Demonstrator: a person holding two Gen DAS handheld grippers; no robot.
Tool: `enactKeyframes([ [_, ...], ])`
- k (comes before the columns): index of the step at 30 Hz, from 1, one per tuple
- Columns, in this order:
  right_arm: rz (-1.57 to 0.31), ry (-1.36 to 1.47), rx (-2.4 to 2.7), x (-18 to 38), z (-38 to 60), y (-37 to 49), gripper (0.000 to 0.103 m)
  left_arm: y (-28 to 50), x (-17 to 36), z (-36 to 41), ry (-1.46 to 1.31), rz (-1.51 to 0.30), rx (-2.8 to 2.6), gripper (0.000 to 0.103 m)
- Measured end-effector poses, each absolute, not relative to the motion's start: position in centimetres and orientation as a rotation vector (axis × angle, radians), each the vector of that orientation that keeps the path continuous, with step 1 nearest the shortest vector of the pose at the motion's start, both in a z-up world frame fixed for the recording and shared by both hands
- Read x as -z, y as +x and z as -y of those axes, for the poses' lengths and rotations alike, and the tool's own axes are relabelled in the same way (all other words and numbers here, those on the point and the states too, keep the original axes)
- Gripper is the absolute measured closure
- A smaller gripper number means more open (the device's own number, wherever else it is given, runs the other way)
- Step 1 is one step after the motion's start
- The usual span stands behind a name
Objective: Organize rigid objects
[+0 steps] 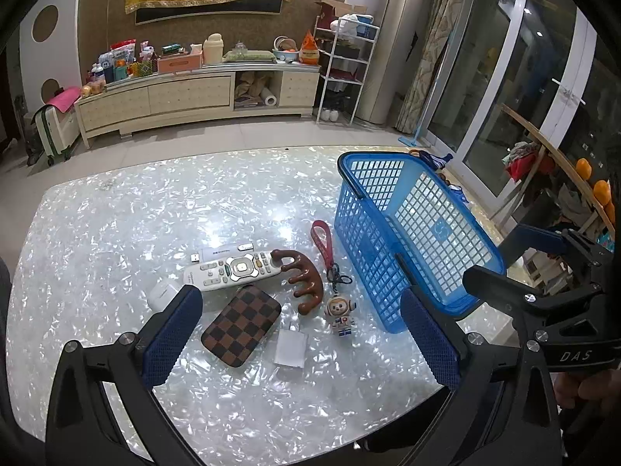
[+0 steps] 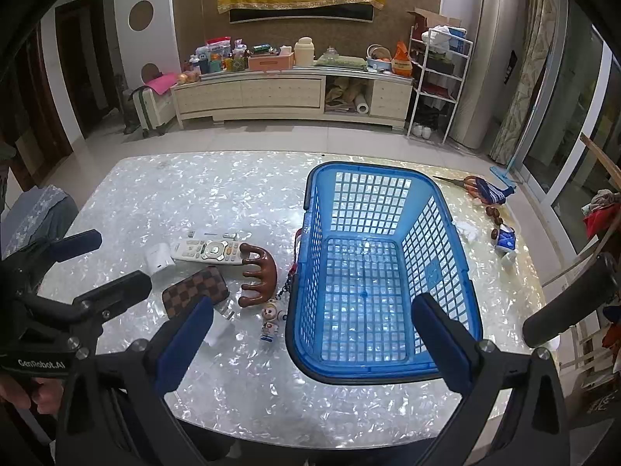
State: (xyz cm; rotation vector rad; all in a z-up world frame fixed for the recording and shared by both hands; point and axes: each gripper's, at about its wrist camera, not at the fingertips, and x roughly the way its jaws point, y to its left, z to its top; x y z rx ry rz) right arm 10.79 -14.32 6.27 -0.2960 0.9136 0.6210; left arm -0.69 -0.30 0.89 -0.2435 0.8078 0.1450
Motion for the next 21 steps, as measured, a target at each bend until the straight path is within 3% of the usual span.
enactKeyframes([
  [21, -0.928, -0.305, -0.620, -6.06, 14.41, 10.68, 0.000, -0.95, -1.14, 0.49, -0.240, -0.807, -0.151, 0.001],
])
